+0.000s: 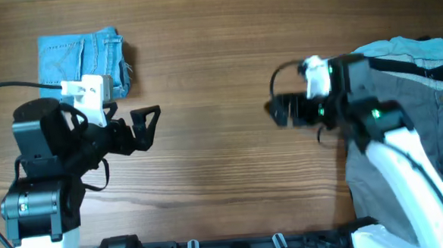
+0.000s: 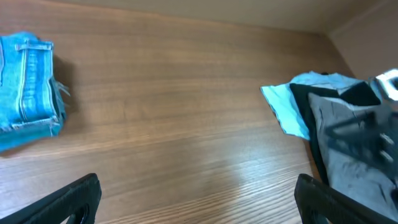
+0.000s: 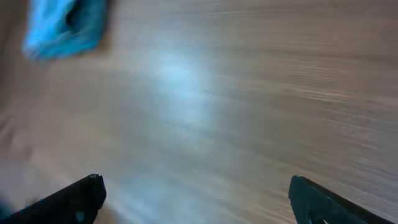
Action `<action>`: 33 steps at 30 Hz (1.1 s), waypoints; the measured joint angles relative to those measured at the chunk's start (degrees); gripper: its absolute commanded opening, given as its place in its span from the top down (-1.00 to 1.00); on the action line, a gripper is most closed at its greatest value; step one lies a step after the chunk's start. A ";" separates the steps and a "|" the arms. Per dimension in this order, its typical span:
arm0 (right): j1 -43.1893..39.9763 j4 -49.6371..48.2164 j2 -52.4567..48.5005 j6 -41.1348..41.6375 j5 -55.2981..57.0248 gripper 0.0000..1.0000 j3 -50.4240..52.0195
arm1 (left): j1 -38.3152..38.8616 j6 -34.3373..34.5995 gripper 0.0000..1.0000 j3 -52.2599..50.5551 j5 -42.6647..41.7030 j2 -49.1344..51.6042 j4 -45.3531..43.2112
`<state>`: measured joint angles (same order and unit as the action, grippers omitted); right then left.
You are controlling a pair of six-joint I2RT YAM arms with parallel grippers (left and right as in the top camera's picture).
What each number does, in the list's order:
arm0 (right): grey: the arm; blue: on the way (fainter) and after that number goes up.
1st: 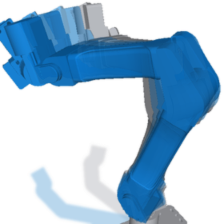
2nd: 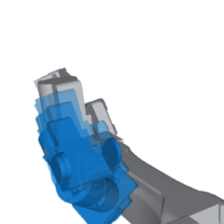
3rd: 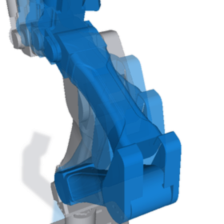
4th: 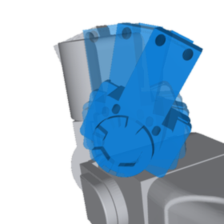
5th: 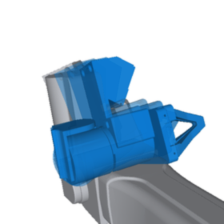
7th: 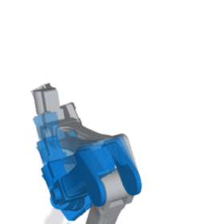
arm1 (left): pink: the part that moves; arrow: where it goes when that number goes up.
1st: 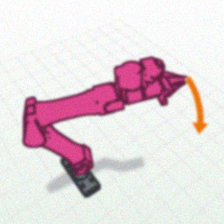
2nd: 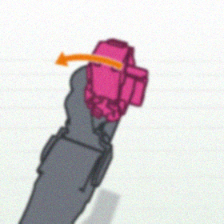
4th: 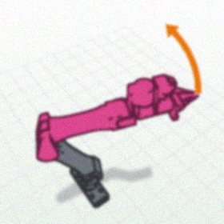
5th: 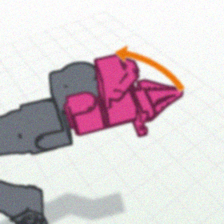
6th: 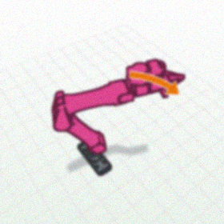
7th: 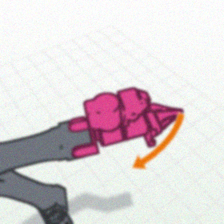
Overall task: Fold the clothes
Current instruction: 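Reach the right gripper to the grey shorts on the pile and grasp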
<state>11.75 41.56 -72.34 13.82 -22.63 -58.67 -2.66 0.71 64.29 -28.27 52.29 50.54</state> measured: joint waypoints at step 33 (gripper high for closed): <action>-22.34 -14.84 -32.72 9.99 37.09 0.09 -5.62 | -0.02 0.00 -1.00 0.20 -0.35 2.19 -3.45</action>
<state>-10.59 26.72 -105.06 23.81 14.46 -64.29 -2.68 0.71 64.49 -28.62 54.48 47.09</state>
